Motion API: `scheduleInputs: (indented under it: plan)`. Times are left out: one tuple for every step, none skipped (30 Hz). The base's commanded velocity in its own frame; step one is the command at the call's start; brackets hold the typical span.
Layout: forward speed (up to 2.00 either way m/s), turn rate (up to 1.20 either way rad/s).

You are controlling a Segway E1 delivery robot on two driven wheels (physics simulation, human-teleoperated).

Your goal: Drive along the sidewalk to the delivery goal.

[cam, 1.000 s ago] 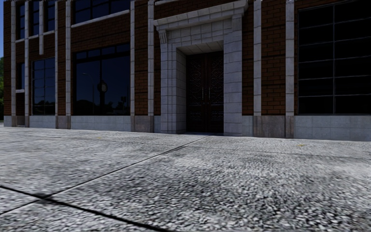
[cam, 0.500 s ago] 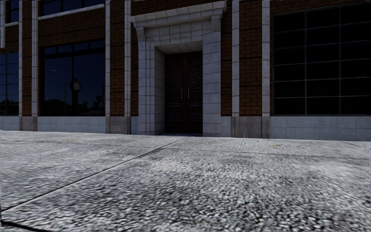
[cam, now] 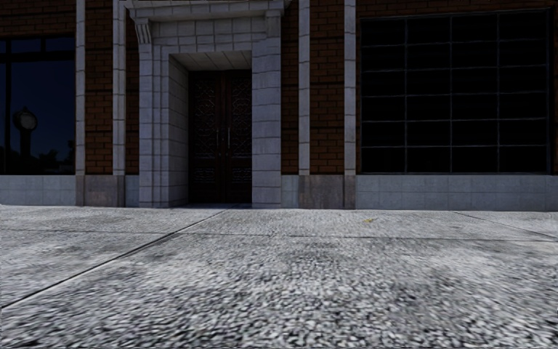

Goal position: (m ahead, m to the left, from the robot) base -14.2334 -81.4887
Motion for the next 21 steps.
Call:
scheduleInputs:
  plan:
    - [1.52,-0.57]
    - [1.53,-0.57]
    - [1.53,-0.57]
    - [1.55,-0.57]
    - [1.56,-0.57]
    - [1.60,-0.57]
    - [1.60,-0.57]
    - [1.61,-0.57]
    - [1.62,-0.57]
    - [1.66,-0.57]
    - [1.66,-0.57]
    - [1.69,-0.57]
    - [1.73,-0.57]
    - [1.76,-0.57]
    - [1.76,-0.57]
    - [1.79,-0.57]
    - [1.83,-0.57]
    - [1.88,-0.57]
    - [1.88,-0.57]
    - [1.94,-0.57]
    - [2.00,-0.57]
